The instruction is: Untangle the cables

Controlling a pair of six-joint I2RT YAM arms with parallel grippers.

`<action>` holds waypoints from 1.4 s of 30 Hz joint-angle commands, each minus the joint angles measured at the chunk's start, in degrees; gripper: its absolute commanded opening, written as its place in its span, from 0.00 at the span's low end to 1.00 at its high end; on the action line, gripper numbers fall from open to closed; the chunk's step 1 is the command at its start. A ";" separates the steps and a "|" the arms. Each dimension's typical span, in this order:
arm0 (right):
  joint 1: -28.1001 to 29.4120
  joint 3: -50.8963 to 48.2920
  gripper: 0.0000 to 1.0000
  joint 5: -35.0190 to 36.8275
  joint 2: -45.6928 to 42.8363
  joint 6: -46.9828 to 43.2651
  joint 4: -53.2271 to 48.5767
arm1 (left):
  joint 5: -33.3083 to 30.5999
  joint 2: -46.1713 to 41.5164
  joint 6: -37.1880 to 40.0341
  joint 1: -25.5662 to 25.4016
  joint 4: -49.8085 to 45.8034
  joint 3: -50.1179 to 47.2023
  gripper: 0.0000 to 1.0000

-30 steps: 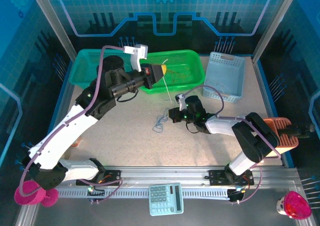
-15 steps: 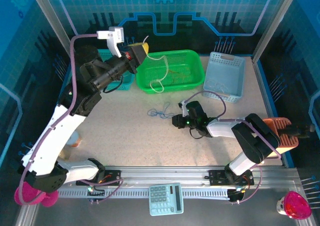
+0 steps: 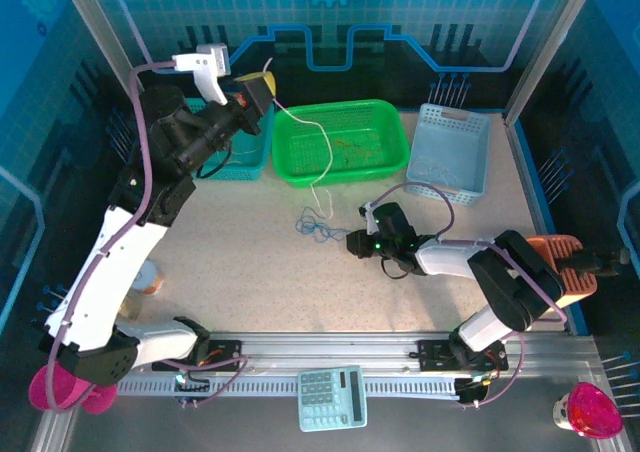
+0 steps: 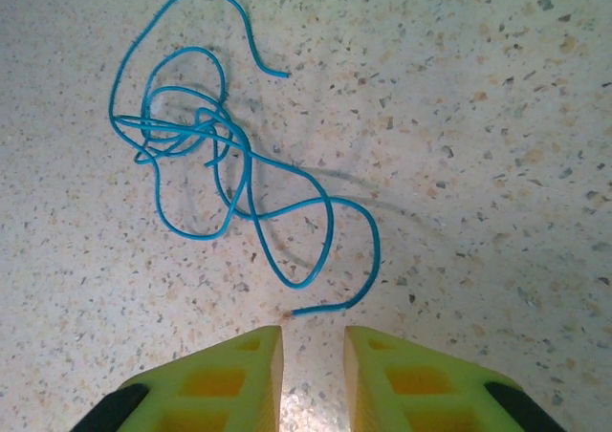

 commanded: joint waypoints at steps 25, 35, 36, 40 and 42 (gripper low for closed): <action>-0.38 -0.41 0.65 4.46 -21.04 -3.54 -16.50 | -12.12 24.59 7.49 25.91 -1.54 12.31 0.00; -0.65 0.04 0.65 4.99 -22.55 -3.62 -18.11 | -6.35 29.81 6.46 27.93 -6.41 6.95 0.68; -0.69 0.26 0.65 4.95 -22.57 -3.71 -18.36 | -5.40 29.48 6.30 27.96 -6.89 7.28 0.74; -0.81 0.75 0.65 5.15 -22.30 -4.10 -18.84 | -0.54 27.59 4.96 28.01 -8.15 9.32 0.87; -1.07 0.89 0.64 5.41 -21.99 -4.12 -18.77 | 3.41 25.67 2.81 27.82 -8.00 9.06 0.94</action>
